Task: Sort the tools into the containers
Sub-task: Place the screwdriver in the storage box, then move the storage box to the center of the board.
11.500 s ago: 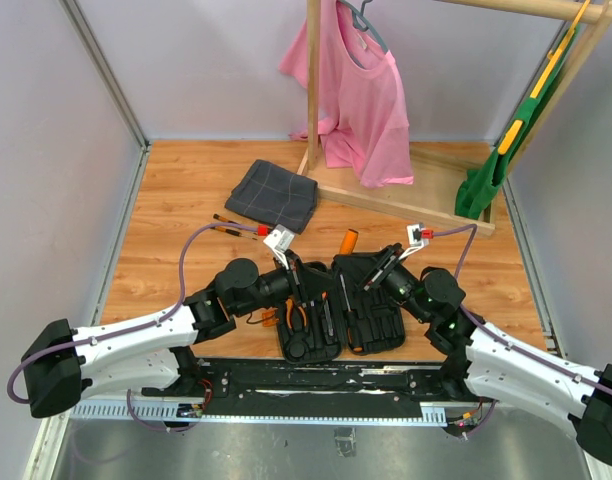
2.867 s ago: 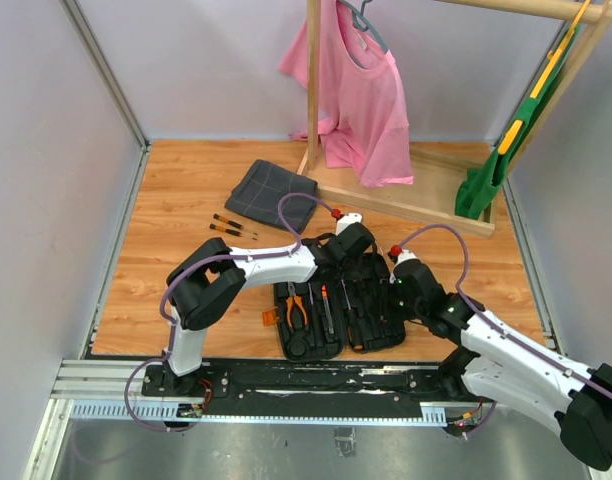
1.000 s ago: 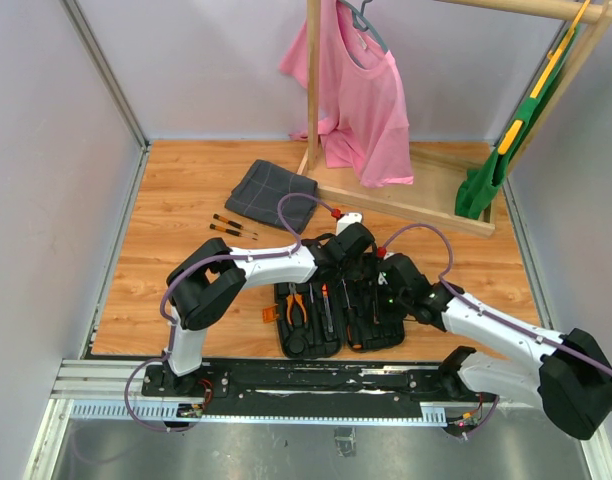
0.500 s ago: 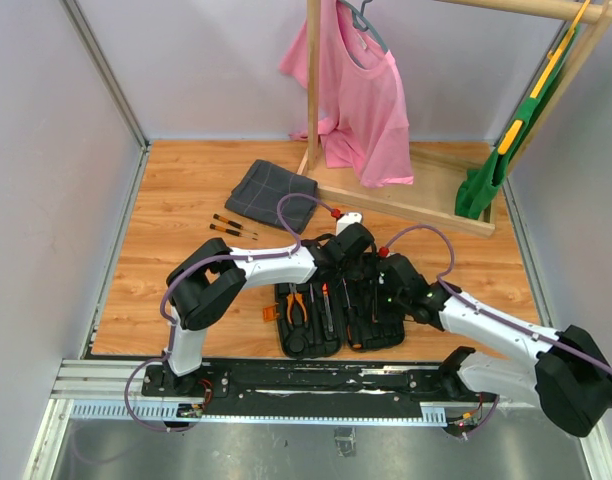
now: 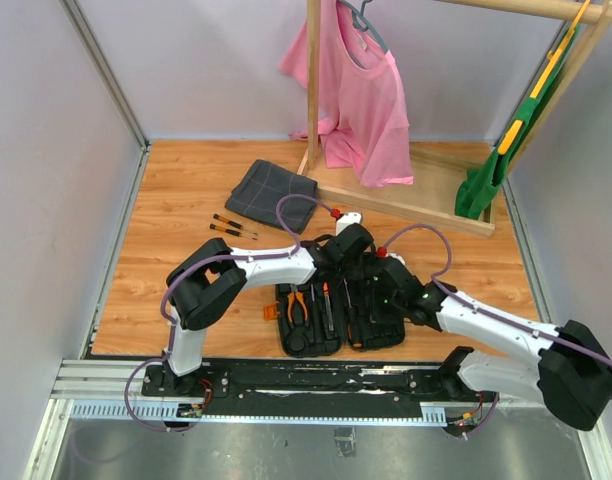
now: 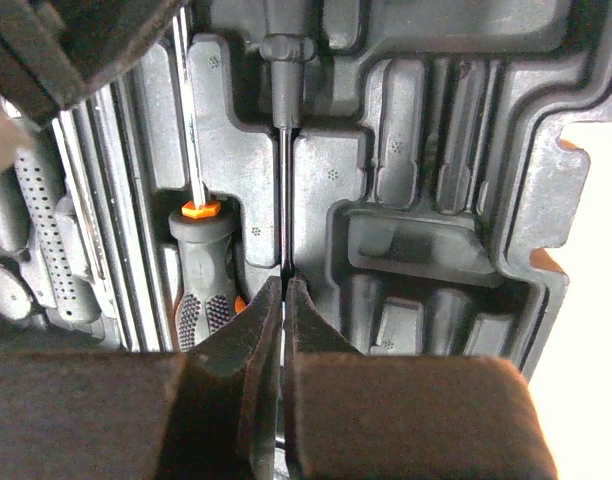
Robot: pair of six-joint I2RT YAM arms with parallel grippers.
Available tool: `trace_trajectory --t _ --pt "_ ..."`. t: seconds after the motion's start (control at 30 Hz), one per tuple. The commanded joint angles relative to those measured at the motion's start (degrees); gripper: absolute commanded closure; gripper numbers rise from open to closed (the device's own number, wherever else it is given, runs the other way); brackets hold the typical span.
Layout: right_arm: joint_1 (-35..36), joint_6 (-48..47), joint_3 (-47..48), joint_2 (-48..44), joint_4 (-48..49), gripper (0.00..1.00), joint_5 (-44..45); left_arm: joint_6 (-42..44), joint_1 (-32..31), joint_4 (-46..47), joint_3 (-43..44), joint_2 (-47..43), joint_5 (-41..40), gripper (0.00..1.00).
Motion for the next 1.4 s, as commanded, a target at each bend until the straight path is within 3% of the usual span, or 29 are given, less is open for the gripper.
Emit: trace_trajectory --t 0.0,0.13,0.3,0.53,0.77,0.97,1.13,1.37 --pt "0.8 -2.6 -2.8 -5.4 -8.2 0.94 6.4 2.1 0.0 -1.7 -2.7 1.2 0.5 0.73" --pt "0.8 -5.8 -0.2 -14.7 -7.1 0.74 5.4 4.6 0.0 -1.0 -2.8 -0.6 0.1 0.69" --pt "0.7 -7.4 1.2 -22.1 -7.3 0.61 9.6 7.2 0.7 0.0 -2.3 -3.9 0.2 0.63" --pt "-0.2 -7.7 2.1 -25.9 -11.5 0.52 17.0 10.9 2.4 0.6 -2.6 -12.6 0.7 0.5" --pt "-3.5 -8.5 2.3 -24.9 -12.7 0.48 18.3 11.9 6.5 -1.2 -8.9 -23.7 -0.1 0.48" --pt "-11.3 -12.6 2.1 -22.1 -10.0 0.44 11.9 12.2 12.5 -4.4 -17.0 -33.1 -0.4 0.47" --pt "-19.0 -15.1 -0.3 -20.9 -4.4 0.41 1.3 11.4 21.9 -5.4 -23.5 -41.0 2.4 0.45" --pt "-27.7 -15.6 -5.0 -18.9 4.4 0.35 -10.5 9.9 30.2 -8.4 -27.5 -46.2 1.0 0.42"
